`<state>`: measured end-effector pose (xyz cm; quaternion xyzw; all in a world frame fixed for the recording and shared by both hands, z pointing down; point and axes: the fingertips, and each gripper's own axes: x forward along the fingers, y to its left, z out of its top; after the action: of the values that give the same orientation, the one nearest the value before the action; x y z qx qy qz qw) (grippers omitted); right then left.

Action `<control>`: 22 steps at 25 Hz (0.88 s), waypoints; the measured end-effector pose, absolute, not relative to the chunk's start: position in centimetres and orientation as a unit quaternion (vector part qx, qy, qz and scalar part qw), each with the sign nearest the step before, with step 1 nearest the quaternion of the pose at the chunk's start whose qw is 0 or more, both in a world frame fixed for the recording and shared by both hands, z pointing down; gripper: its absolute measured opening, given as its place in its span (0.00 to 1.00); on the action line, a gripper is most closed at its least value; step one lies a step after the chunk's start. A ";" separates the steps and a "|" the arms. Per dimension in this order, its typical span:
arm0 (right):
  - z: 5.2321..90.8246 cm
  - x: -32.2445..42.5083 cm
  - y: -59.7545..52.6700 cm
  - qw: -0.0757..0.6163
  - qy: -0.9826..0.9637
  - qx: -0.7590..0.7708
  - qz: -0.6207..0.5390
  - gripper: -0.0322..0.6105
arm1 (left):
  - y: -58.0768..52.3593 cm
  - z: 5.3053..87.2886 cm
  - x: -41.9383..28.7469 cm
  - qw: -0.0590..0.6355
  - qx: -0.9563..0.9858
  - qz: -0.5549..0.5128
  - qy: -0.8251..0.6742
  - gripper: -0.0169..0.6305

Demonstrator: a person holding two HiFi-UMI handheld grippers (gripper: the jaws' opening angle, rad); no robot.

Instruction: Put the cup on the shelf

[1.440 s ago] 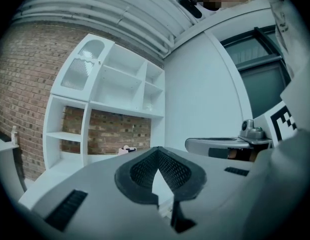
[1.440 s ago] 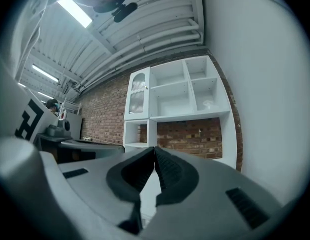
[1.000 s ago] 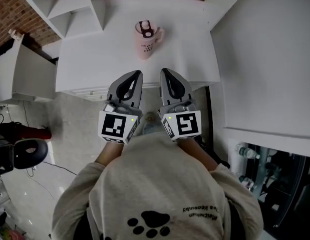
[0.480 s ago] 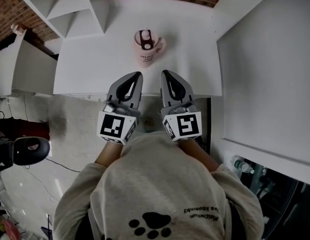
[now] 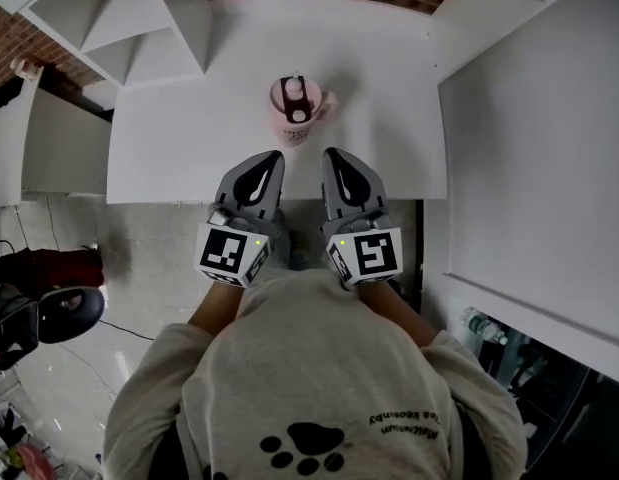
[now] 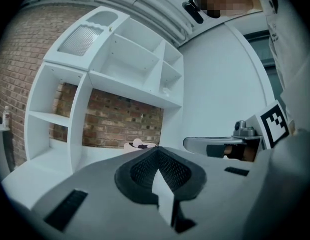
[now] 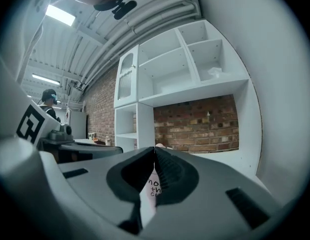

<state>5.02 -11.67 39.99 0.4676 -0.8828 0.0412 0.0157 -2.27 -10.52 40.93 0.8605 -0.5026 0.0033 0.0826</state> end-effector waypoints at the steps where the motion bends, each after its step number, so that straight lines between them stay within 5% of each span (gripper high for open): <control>1: 40.1 5.0 -12.2 0.018 -0.880 0.472 0.043 0.06 | -11.0 41.3 -2.4 0.084 0.863 0.005 -0.499 0.04; 22: 43.7 5.1 -17.0 0.040 -0.835 0.547 0.053 0.07 | -15.3 45.9 -4.0 0.065 0.909 0.026 -0.410 0.04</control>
<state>5.14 -17.00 43.69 0.5469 -0.8346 0.0531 0.0397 -4.02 -15.26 45.89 0.9094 -0.4100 0.0260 0.0651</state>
